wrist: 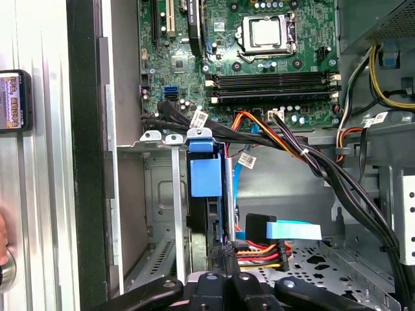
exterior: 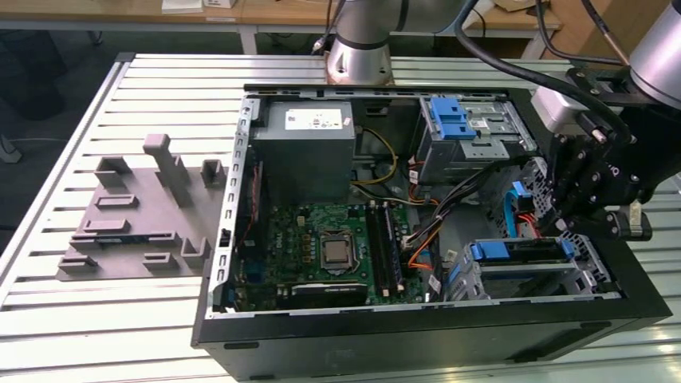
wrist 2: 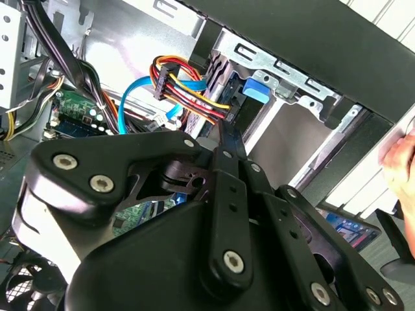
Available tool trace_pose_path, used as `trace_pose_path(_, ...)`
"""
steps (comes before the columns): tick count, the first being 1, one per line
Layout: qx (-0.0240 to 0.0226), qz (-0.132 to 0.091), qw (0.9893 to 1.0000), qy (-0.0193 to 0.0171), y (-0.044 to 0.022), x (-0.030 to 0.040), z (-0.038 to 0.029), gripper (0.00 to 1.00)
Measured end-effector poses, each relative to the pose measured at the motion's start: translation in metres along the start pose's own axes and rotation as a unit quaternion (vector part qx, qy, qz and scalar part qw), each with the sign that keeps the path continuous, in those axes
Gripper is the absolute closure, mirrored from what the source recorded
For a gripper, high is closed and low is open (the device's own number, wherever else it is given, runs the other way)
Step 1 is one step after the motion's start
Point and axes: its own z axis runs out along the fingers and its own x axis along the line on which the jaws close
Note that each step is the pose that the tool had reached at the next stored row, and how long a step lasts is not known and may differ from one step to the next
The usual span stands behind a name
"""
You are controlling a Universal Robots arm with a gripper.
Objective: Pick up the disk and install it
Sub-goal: 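Insert the second disk wire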
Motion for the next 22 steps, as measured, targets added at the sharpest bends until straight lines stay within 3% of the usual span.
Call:
trace_pose_path(5, 0.0000, 0.000, 1.0000, 0.0000, 0.0020, 0.0002, 0.0000, 0.89)
trace_pose_path(16, 0.0001, 0.000, 1.0000, 0.0001, 0.0135, 0.0011, -0.0011, 0.89)
trace_pose_path(22, 0.0001, 0.000, 1.0000, -0.0001, 0.0147, 0.0014, -0.0142, 0.89)
